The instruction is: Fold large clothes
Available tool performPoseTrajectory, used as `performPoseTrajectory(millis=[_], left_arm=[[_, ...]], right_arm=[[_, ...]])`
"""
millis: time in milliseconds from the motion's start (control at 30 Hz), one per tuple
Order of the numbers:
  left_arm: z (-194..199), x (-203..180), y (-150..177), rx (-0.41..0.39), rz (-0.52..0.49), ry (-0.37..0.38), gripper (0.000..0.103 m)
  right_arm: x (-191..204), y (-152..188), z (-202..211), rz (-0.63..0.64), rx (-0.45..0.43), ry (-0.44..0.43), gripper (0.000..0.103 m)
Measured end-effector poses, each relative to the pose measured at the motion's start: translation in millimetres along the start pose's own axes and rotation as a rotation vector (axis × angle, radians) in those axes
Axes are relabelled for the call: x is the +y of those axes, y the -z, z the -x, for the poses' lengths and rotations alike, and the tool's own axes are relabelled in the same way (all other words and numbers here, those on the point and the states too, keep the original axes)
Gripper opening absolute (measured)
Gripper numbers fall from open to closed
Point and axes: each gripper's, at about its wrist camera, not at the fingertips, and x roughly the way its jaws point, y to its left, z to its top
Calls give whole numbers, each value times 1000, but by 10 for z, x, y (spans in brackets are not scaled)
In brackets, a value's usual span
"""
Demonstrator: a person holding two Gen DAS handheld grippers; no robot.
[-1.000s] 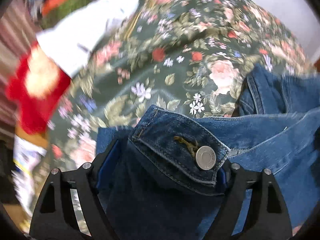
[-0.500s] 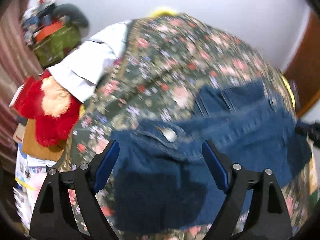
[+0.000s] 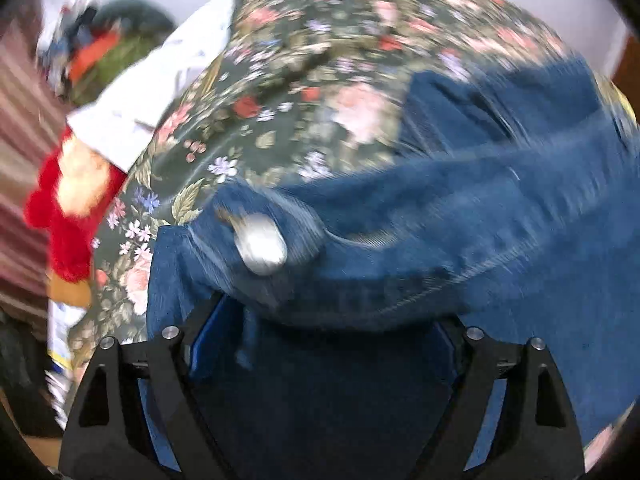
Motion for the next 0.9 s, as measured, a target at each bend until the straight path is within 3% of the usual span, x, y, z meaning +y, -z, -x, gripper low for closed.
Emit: performPoseTrajectory(millis=[67,133,167,300,367,433,500,633,767,900], left_arm=[[-35,186,-68,10,86,42,86],[24,279,-87,-7,128,61,86],[89,307,-75,-31,122,50,86],[257,333,-7,-77,62,-88,86],[284,447,17,-58,69,-100,86],[346,525,83,-51,85,-73,86],[485,590,200,-64,122,3,86],[638,505,333,-73,154,159,86],[658,174,272,-87,98,206,87],[472,-197,75,-71,30,186,87]], right_arm=[[-49,20,5,-2,-14,37,44],[-115,61,13,-7,-52,141,86],[-149,86,13,-12,-63,143,90],[-292,144,-11,-78,-42,76,91],[-309,146,23,-91,-38,81,91],[-312,137,98,-96,-42,107,91],[-281,123,162,-97,-47,102,91],[-164,46,324,-118,-74,8,91],[93,-146,297,-71,-94,5,91],[276,-347,97,-15,-80,38,91]])
